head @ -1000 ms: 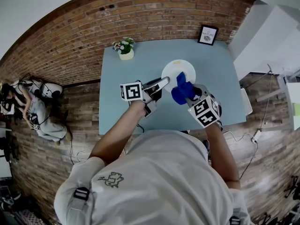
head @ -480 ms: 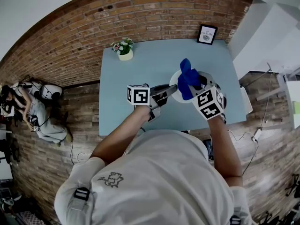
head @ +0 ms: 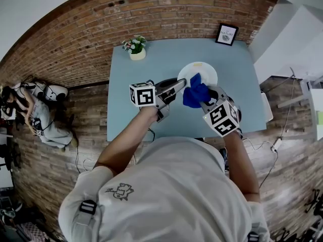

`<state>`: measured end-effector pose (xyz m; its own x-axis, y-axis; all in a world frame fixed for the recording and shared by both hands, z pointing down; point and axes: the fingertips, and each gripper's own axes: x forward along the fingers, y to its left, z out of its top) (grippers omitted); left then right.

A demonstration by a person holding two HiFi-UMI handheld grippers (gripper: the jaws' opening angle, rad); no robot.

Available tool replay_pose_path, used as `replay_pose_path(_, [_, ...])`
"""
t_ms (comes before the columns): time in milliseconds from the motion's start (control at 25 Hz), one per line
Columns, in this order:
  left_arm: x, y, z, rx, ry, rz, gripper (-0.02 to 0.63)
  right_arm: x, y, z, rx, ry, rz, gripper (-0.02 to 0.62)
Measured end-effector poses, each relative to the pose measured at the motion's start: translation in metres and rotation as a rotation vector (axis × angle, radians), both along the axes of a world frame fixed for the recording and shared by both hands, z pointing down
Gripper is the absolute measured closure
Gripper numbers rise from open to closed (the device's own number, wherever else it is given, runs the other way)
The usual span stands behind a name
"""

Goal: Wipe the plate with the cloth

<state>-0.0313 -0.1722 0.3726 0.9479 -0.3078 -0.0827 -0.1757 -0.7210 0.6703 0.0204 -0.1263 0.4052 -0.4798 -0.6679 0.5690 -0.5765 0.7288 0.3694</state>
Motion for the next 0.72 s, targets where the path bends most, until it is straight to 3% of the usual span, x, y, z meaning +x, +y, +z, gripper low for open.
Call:
replay_pose_path(400, [-0.013,-0.002,-0.011,0.171,-0.112,-0.032,0.584,0.065,-0.011,-0.028,0.054,-0.066,0.171,0.474])
replay_pose_path(560, [-0.013,-0.003,-0.024,0.316,-0.199,-0.055,0.589,0.085,-0.015,-0.057,0.115,-0.117,0.202,0.474])
replay_pose_path(720, [-0.008,0.004,-0.038,0.507,-0.307,-0.066,0.589,0.097,-0.016,-0.091,0.139,-0.273,0.213,0.474])
